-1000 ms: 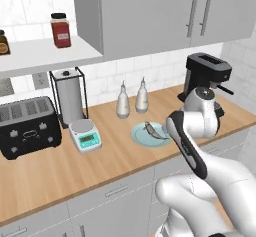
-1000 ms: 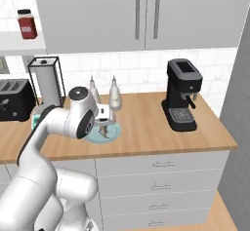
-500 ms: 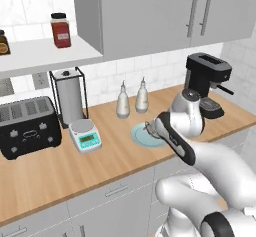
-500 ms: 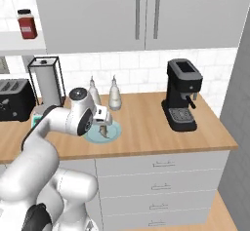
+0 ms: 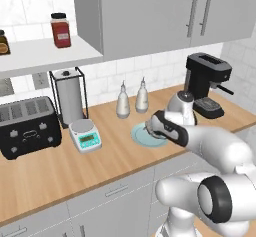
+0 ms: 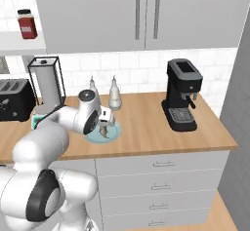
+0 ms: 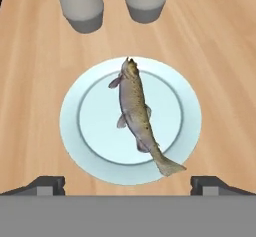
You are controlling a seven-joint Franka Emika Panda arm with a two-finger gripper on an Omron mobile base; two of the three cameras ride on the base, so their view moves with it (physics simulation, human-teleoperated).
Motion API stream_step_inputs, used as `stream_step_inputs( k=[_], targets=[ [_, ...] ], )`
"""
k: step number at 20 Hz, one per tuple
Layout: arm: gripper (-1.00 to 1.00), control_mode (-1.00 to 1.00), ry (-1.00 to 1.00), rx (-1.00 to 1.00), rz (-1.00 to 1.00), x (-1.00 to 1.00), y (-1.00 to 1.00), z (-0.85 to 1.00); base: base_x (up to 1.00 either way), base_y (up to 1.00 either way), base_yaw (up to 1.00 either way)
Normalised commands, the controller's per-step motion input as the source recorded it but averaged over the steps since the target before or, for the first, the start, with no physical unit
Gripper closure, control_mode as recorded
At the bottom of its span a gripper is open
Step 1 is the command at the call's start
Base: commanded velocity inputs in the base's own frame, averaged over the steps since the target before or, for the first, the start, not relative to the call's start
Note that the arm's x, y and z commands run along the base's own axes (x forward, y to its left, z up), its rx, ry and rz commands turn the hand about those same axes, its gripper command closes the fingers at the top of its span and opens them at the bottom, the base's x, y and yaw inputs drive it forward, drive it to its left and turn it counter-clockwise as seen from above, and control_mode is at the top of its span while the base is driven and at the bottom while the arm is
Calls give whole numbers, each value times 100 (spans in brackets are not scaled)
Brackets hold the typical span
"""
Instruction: Pick up the knife from the drawer and place it on the cutting board. Then place the meat from the plate to the cutting board.
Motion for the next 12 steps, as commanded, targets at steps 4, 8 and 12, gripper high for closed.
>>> stream_step_inputs(
  k=[4,8,12],
  targets=[
    [-100,-100,0,0,0,40,13,-24,0,0,0],
    [-100,-100,0,0,0,37,3,-25,0,0,0],
    [-100,-100,0,0,0,39,0,-32,0,0,0]
  ],
)
